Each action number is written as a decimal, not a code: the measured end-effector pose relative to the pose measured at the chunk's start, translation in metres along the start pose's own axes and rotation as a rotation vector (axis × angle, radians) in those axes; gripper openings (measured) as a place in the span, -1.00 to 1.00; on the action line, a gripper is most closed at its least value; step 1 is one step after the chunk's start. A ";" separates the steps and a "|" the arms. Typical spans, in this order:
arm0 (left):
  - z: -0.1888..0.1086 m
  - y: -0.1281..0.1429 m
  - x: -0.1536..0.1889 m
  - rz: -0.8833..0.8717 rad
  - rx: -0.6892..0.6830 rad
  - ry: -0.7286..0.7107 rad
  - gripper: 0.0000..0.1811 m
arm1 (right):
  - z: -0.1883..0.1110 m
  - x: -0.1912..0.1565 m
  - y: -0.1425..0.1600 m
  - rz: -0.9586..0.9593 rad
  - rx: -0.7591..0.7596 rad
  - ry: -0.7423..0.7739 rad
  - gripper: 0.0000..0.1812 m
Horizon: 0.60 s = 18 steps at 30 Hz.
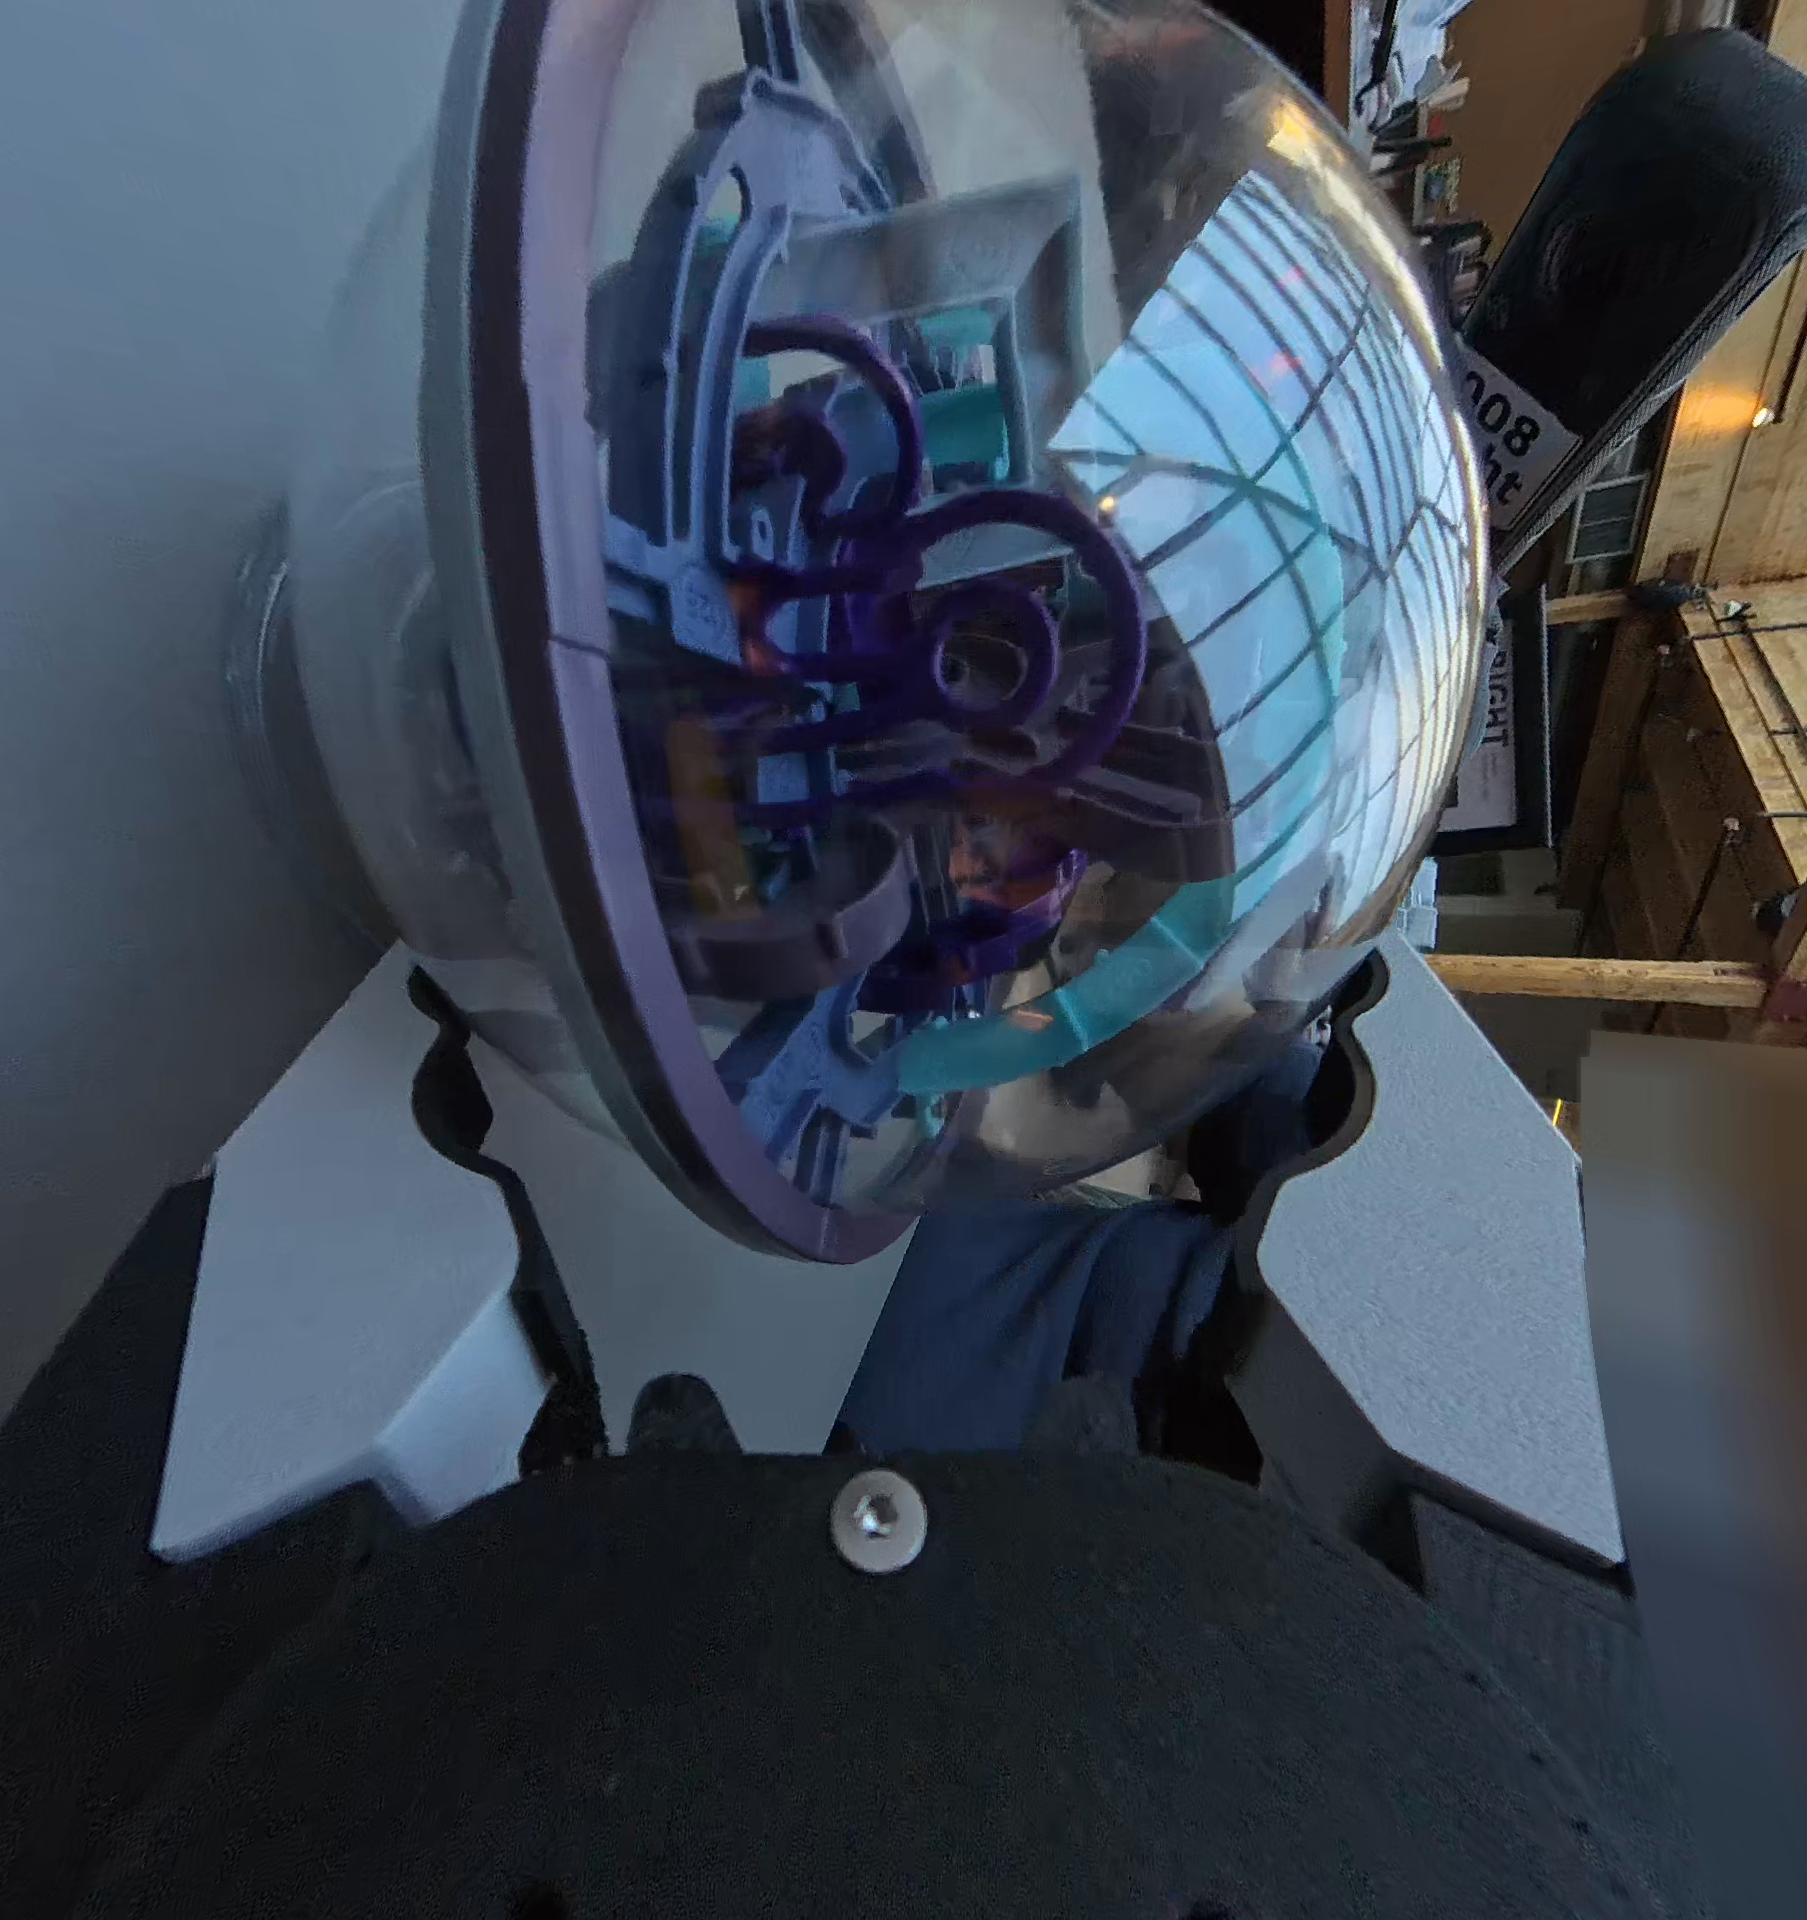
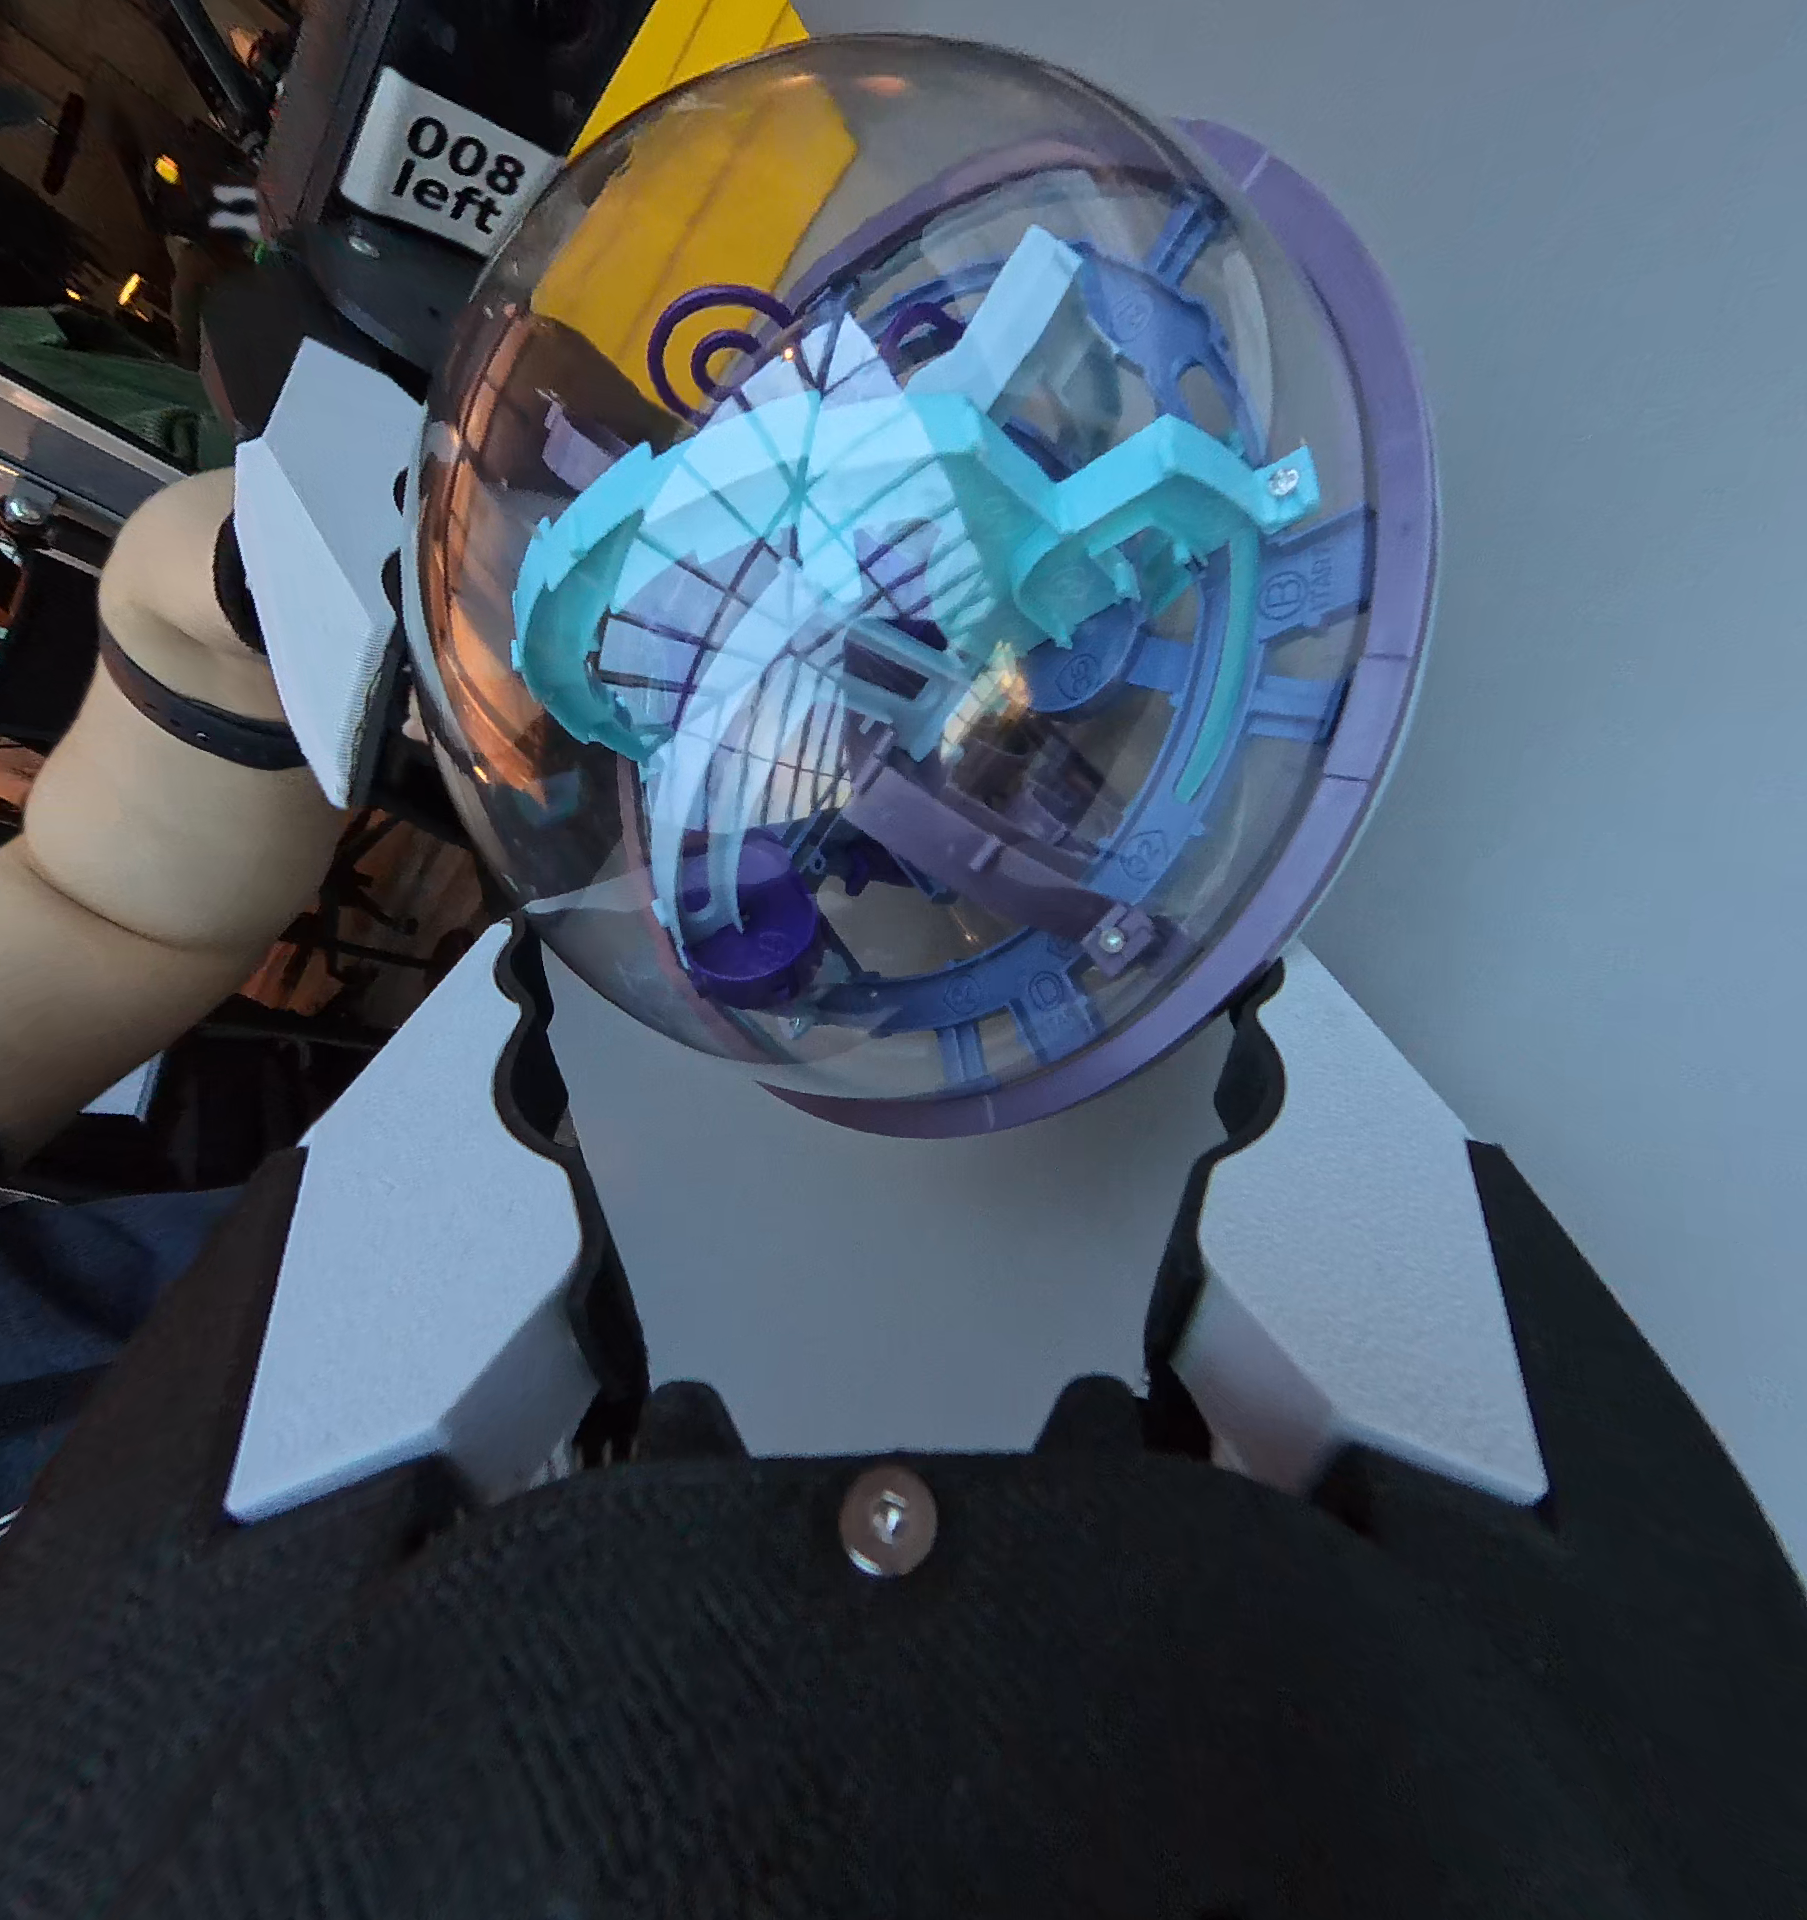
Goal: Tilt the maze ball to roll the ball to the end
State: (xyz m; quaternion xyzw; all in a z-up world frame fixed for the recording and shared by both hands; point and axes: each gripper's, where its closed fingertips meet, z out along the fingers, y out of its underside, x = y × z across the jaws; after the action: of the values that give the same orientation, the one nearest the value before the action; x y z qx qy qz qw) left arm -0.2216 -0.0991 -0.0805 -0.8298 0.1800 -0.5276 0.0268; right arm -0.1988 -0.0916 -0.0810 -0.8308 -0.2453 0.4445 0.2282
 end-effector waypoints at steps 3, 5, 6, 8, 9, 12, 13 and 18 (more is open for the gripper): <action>0.001 0.003 0.000 0.009 -0.055 -0.023 0.76 | -0.002 0.001 0.000 -0.007 0.013 -0.001 0.43; 0.002 0.006 0.001 0.027 -0.095 -0.048 0.78 | -0.004 0.001 0.000 -0.019 0.019 0.001 0.43; 0.003 0.008 0.001 0.044 -0.118 -0.069 0.76 | -0.005 0.001 0.000 -0.026 0.024 0.005 0.43; 0.005 0.014 -0.002 0.087 -0.180 -0.126 0.77 | -0.007 0.002 0.000 -0.032 0.029 0.017 0.43; 0.006 0.017 -0.002 0.101 -0.211 -0.145 0.75 | -0.008 0.002 -0.001 -0.035 0.029 0.022 0.43; 0.007 0.021 -0.002 0.089 -0.257 -0.147 0.76 | -0.010 0.003 0.000 -0.025 0.029 0.017 0.43; 0.007 0.023 -0.002 0.083 -0.272 -0.146 0.76 | -0.010 0.003 0.000 -0.020 0.027 0.014 0.43; 0.006 0.024 -0.004 0.092 -0.285 -0.157 0.73 | -0.008 0.003 0.002 -0.005 0.014 0.002 0.43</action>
State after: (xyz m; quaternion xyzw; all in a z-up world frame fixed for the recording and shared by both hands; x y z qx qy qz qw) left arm -0.2246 -0.1207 -0.0919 -0.8547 0.2884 -0.4284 -0.0531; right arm -0.1904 -0.0926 -0.0805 -0.8290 -0.2437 0.4448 0.2355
